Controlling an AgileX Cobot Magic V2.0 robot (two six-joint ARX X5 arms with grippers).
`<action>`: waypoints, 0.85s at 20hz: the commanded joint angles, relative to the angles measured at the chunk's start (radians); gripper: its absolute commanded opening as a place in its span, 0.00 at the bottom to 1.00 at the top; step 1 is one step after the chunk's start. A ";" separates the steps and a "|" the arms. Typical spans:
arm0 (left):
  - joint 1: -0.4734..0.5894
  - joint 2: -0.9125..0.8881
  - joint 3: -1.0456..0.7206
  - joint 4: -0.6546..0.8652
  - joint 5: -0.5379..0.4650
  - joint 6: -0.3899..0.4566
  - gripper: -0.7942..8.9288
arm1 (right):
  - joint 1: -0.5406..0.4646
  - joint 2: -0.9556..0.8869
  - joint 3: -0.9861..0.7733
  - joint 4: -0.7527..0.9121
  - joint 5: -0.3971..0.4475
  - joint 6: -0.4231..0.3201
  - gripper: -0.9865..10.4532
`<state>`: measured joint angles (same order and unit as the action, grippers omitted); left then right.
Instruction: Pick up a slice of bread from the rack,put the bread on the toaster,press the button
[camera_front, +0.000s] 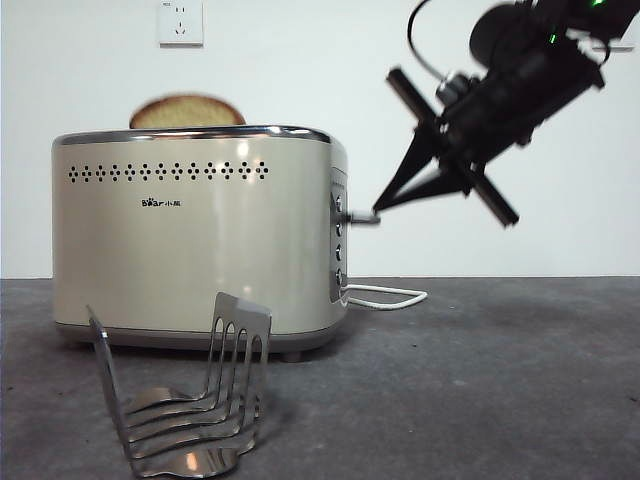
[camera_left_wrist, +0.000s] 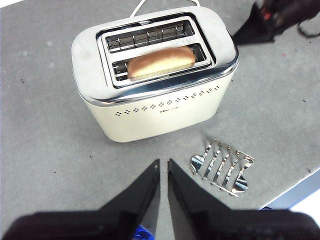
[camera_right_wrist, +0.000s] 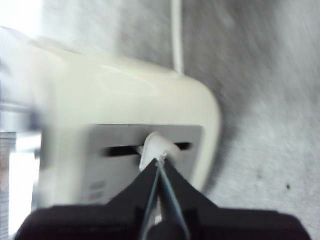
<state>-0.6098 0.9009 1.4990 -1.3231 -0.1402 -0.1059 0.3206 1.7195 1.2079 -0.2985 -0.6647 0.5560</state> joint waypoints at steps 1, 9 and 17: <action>-0.002 -0.004 0.000 0.003 0.002 0.006 0.11 | 0.000 -0.052 -0.014 0.006 0.003 -0.020 0.08; -0.002 0.001 0.000 0.003 0.002 0.014 0.11 | 0.000 -0.317 -0.014 -0.069 0.004 -0.121 0.08; -0.002 0.023 0.000 0.003 0.002 0.024 0.11 | -0.001 -0.705 0.004 -0.436 0.364 -0.347 0.08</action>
<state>-0.6098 0.9257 1.4990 -1.3231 -0.1402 -0.0937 0.3202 1.0142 1.2121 -0.7391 -0.3157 0.2565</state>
